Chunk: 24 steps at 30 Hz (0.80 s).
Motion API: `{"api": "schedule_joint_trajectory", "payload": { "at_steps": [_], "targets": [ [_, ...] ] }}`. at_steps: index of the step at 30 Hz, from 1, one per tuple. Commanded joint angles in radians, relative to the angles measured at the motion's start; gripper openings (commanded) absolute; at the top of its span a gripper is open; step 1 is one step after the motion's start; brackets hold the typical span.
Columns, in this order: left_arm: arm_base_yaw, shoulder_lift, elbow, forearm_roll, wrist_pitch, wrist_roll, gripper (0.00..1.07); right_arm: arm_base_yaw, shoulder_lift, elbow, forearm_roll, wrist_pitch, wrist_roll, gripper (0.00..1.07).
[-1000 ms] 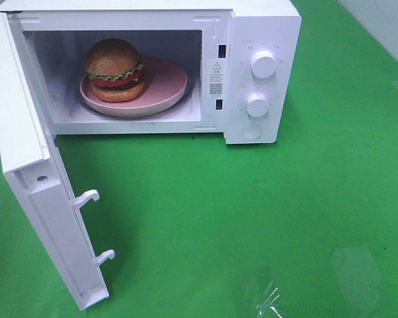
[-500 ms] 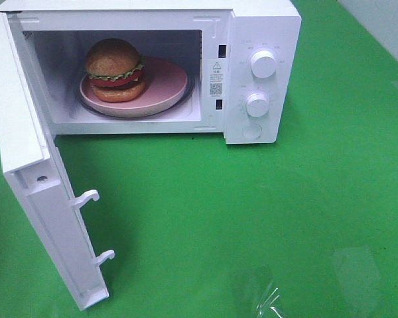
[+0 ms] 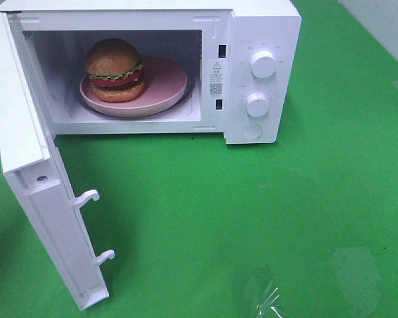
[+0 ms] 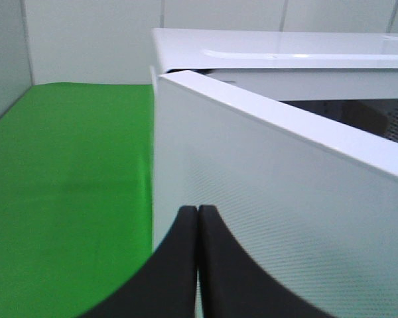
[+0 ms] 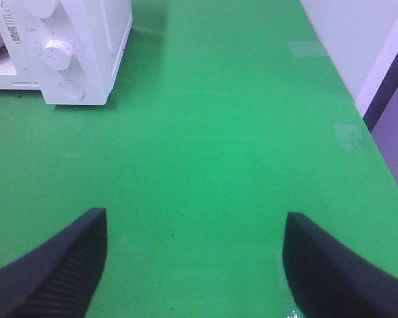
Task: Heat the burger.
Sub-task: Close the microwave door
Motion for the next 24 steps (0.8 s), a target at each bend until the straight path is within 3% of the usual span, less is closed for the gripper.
{"api": "schedule_joint_trajectory", "payload": {
  "at_steps": [1, 8, 13, 14, 15, 17, 20, 21, 24],
  "targets": [
    [0.004, 0.107, 0.004, 0.087, -0.148, -0.020, 0.00, -0.005, -0.028, 0.002, -0.001, -0.007, -0.001, 0.70],
    [-0.009, 0.266, -0.011, 0.149, -0.275, -0.024, 0.00, -0.005, -0.028, 0.002, -0.001, -0.007, -0.001, 0.69],
    [-0.101, 0.335, -0.057, 0.140, -0.202, -0.008, 0.00, -0.005, -0.028, 0.002, -0.001, -0.007, -0.001, 0.69],
    [-0.155, 0.357, -0.067, 0.111, -0.193, 0.001, 0.00, -0.005, -0.028, 0.002, -0.001, -0.007, -0.001, 0.69],
    [-0.155, 0.357, -0.067, 0.111, -0.193, 0.001, 0.00, -0.005, -0.028, 0.002, -0.001, -0.007, -0.001, 0.69],
    [-0.235, 0.387, -0.080, 0.014, -0.187, 0.010, 0.00, -0.005, -0.028, 0.002, -0.001, -0.007, -0.001, 0.69],
    [-0.279, 0.404, -0.093, -0.063, -0.189, 0.015, 0.00, -0.005, -0.028, 0.002, -0.001, -0.007, -0.001, 0.69],
    [-0.323, 0.422, -0.109, -0.134, -0.189, 0.037, 0.00, -0.005, -0.028, 0.002, -0.001, -0.007, -0.001, 0.69],
    [-0.386, 0.453, -0.141, -0.193, -0.186, 0.078, 0.00, -0.005, -0.028, 0.002, -0.001, -0.007, -0.001, 0.69]
  ]
}}
